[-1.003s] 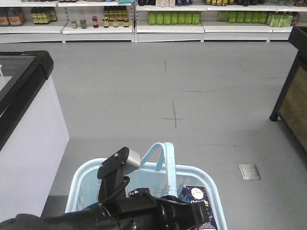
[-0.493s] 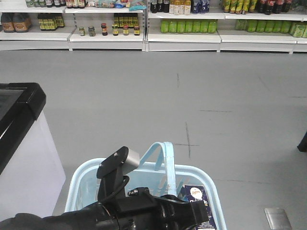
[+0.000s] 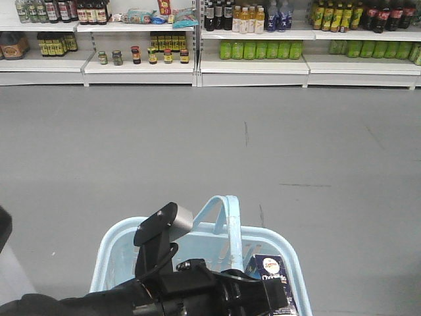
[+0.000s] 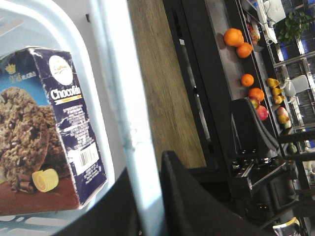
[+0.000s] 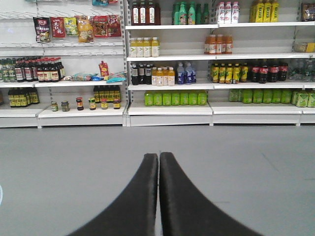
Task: Left arm holds basket, right arm returns cookies
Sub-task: 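Drive toward the drink shelves holding the basket in the left gripper, then turn past the desk area carrying the basket with the left gripper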
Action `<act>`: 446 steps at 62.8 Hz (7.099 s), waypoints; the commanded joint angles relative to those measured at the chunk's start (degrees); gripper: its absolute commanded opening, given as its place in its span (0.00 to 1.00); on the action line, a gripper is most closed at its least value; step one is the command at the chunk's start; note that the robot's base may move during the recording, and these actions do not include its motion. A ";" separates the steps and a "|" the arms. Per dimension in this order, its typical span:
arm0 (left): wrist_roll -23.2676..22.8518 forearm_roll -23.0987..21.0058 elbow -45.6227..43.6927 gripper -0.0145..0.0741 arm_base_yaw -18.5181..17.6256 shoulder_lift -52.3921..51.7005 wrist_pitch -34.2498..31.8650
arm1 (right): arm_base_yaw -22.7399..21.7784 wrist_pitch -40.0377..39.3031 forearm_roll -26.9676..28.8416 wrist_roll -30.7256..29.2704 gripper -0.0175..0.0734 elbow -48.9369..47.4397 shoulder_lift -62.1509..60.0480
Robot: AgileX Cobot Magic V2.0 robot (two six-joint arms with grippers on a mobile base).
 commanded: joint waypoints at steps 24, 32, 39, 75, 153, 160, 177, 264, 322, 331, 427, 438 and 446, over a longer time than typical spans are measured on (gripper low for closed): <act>0.63 0.55 -1.90 0.16 -0.18 -2.21 -3.07 | 0.05 -4.36 -0.36 -0.17 0.19 0.05 -0.57; 0.63 0.55 -1.90 0.16 -0.18 -2.21 -3.07 | 0.05 -4.36 -0.36 -0.17 0.19 0.05 -0.57; 0.63 0.55 -1.90 0.16 -0.18 -2.21 -3.07 | 0.05 -4.36 -0.36 -0.17 0.19 0.05 -0.57; 0.63 0.55 -1.90 0.16 -0.18 -2.21 -2.98 | 0.05 -4.28 -0.36 -0.21 0.19 0.05 -0.57; 0.63 0.55 -1.90 0.16 -0.18 -2.21 -3.04 | 0.05 -4.33 -0.36 -0.22 0.19 0.05 -0.57; 0.63 0.55 -1.90 0.16 -0.18 -2.21 -3.04 | 0.05 -4.33 -0.36 -0.22 0.19 0.05 -0.57; 0.63 0.55 -1.90 0.16 -0.18 -2.21 -3.04 | 0.05 -4.27 -0.36 -0.22 0.19 0.05 -0.57; 0.63 0.55 -1.90 0.16 -0.18 -2.21 -2.99 | 0.05 -4.37 -0.36 -0.22 0.19 0.05 -0.57; 0.63 0.55 -1.90 0.16 -0.18 -2.21 -3.06 | 0.05 -4.33 -0.36 -0.22 0.19 0.05 -0.57; 0.63 0.55 -1.90 0.16 -0.18 -2.21 -3.06 | 0.05 -4.39 -0.36 -0.22 0.19 0.05 -0.57; 0.63 0.55 -1.90 0.16 -0.18 -2.21 -3.29 | 0.05 -4.32 -0.36 -0.22 0.19 0.05 -0.57; 0.63 0.55 -1.90 0.16 -0.18 -2.21 -3.50 | 0.05 -4.32 -0.36 -0.22 0.19 0.05 -0.57; 0.63 0.55 -1.90 0.16 -0.18 -2.21 -3.76 | 0.05 -4.32 -0.36 -0.22 0.19 0.05 -0.57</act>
